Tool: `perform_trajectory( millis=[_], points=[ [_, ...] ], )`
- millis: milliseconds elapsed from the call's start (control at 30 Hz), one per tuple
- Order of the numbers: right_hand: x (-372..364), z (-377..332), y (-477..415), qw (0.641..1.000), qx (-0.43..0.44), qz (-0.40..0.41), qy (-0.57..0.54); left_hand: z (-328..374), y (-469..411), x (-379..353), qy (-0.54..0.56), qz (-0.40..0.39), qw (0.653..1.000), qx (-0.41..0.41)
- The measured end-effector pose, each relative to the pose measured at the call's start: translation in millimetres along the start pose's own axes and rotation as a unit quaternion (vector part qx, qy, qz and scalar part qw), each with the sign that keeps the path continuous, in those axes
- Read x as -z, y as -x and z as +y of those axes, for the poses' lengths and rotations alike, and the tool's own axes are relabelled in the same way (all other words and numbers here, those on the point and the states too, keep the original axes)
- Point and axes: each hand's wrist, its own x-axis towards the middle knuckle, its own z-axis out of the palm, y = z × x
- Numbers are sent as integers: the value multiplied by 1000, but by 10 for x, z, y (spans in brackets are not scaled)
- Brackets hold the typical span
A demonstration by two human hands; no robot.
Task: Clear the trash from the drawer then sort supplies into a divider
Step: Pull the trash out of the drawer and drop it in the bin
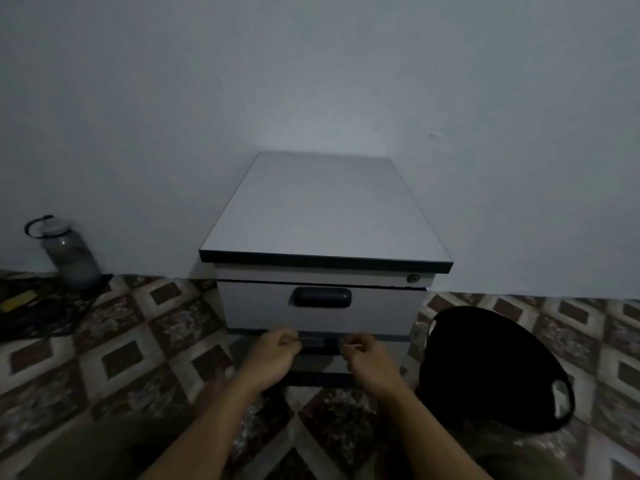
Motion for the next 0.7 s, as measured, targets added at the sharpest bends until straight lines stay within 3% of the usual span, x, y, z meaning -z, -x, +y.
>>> perform_trajectory(
  millis=[200,467,567,700],
  points=[
    [-255,279,-389,986,-99,17,-132,-211,-248,-226,126,-26,984,122],
    [-388,387,-647,908,-173,18,-382,-324,-491,-352,332,23,922,199],
    [-410,404,-650,897,-182,8,-402,-315,-502,-401,362,31,909,205],
    [-414,398,-560,911,-160,-5,-381,-296,-431,-400,361,27,909,206]
  ],
)
